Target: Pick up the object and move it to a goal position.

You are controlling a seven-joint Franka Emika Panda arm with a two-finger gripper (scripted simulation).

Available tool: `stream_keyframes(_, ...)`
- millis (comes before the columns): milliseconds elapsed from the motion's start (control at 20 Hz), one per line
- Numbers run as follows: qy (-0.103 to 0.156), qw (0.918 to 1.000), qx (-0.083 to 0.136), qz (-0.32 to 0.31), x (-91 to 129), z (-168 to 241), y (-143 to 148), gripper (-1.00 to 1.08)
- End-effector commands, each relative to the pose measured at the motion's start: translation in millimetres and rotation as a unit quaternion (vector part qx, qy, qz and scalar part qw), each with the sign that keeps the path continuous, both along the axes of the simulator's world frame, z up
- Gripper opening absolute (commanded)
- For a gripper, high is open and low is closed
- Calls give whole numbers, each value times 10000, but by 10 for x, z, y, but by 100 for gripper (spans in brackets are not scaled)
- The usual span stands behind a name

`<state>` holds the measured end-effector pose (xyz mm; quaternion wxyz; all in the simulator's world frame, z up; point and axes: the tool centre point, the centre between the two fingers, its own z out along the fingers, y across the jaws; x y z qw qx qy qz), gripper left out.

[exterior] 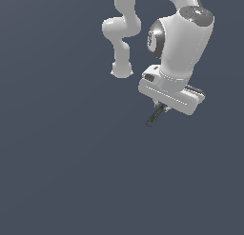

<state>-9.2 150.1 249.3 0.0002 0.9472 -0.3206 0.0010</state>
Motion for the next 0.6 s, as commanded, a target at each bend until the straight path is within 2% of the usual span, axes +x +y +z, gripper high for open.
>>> stream_keyframes(0,7,10000,-3,-3,16,174,57,-100)
stream_keyframes(550,8,10000,3,3,67,478,171,-100)
